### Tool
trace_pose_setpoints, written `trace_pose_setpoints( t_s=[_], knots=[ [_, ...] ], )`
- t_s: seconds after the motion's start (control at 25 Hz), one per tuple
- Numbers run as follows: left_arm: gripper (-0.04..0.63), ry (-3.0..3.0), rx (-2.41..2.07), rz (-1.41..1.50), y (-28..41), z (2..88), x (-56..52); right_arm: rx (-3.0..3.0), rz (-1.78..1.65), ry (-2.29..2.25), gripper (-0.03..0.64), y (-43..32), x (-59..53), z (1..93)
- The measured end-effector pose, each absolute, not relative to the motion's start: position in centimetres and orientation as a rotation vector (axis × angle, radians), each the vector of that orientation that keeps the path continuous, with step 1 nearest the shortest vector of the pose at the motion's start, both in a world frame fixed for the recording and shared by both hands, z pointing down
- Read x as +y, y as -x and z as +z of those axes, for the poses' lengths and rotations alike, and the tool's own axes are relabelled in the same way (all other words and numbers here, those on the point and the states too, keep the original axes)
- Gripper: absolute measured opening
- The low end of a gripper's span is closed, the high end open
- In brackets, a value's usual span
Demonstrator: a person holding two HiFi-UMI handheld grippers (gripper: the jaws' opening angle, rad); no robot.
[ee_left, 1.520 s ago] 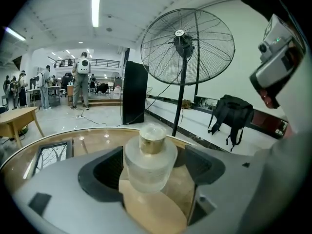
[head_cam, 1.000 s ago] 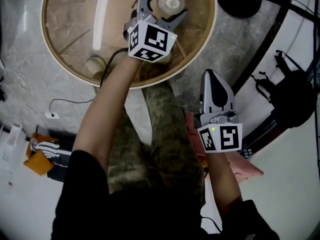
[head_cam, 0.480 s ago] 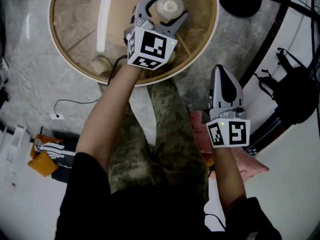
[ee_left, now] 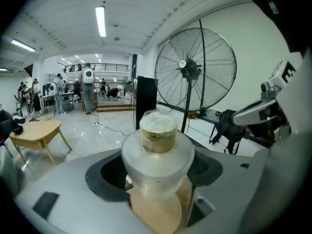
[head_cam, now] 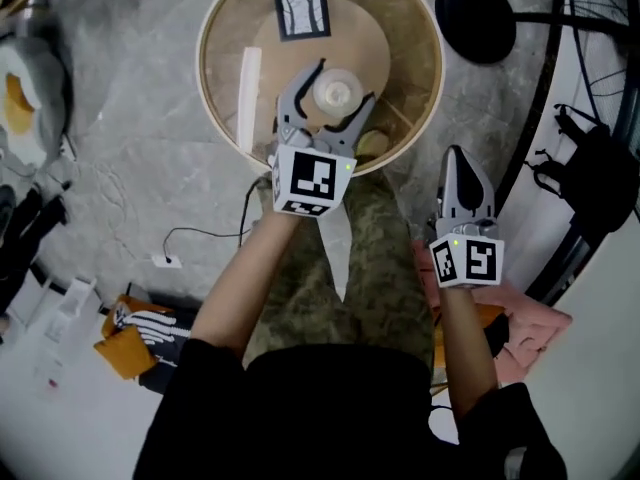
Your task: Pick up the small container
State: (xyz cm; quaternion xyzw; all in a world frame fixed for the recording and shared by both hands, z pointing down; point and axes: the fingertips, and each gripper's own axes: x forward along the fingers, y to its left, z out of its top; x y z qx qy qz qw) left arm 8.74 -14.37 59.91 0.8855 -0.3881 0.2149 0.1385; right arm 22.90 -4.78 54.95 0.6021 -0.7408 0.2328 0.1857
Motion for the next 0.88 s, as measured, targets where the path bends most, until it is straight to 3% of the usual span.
trace_pose_setpoints(
  t_s=[0.48, 0.88],
  knots=[
    [0.347, -2.534, -1.175, 0.539, 7.6, 32.2, -3.5, -2.143, 0.484, -1.875, 0.021, -14.0, 1.3, 30.1],
    [0.347, -2.519, -1.306, 0.443, 14.1, 23.9, 0.4, -2.192, 0.375, -1.873, 0.021, -9.5, 3.1, 21.7]
  ],
)
